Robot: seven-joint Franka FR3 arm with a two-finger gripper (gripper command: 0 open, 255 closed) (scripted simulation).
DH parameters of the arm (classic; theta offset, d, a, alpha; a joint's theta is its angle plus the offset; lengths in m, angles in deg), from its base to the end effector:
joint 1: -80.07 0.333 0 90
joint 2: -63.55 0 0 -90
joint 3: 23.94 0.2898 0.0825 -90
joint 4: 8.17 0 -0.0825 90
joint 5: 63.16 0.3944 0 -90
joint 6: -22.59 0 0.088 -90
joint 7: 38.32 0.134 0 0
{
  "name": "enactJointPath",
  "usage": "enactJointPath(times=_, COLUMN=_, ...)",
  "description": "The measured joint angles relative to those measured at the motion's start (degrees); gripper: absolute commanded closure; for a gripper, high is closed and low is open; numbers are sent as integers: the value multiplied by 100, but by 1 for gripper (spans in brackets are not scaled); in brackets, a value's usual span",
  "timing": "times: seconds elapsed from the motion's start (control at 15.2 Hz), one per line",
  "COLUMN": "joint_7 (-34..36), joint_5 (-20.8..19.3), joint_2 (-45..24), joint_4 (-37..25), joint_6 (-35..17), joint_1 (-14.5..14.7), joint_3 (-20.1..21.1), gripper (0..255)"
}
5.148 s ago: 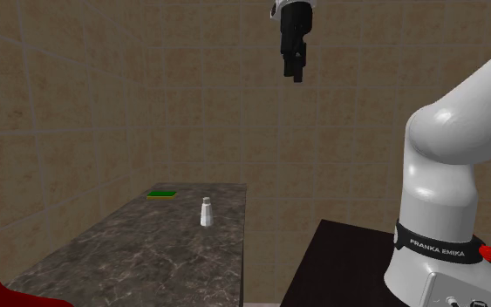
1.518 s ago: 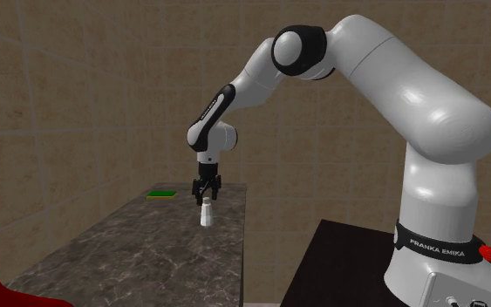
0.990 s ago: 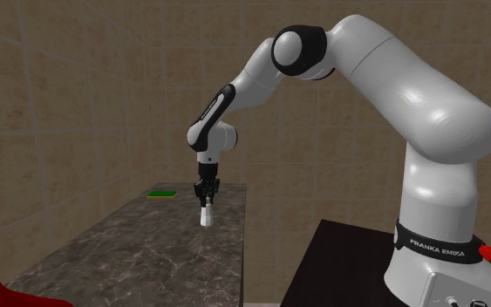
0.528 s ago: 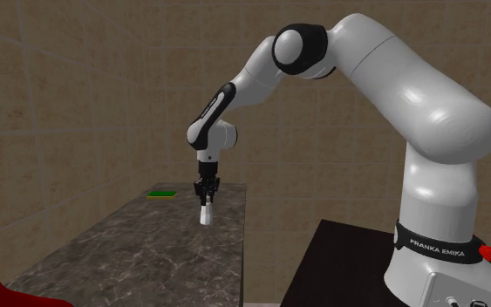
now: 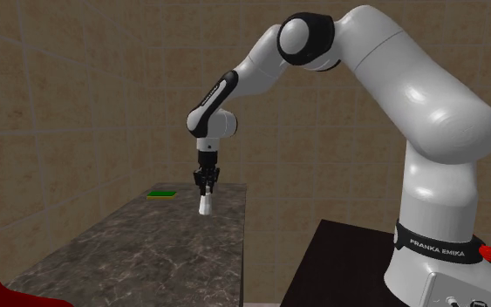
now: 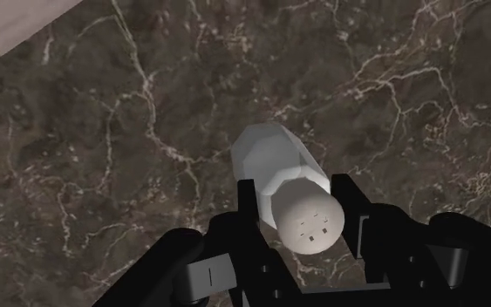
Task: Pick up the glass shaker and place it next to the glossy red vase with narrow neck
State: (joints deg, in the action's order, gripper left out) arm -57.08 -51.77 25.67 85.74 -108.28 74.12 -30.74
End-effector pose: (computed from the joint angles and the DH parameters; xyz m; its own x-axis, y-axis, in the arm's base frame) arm 0.6653 -0.1360 0.1771 0.9999 -0.0021 0.0123 -0.0012 -0.9971 -0.0761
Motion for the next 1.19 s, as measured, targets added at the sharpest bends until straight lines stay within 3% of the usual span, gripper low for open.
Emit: enactJointPath(times=1.19, joint_7=159, joint_5=-164, joint_2=780, joint_4=-206, joint_6=976, joint_1=55, joint_3=-102, gripper=255)
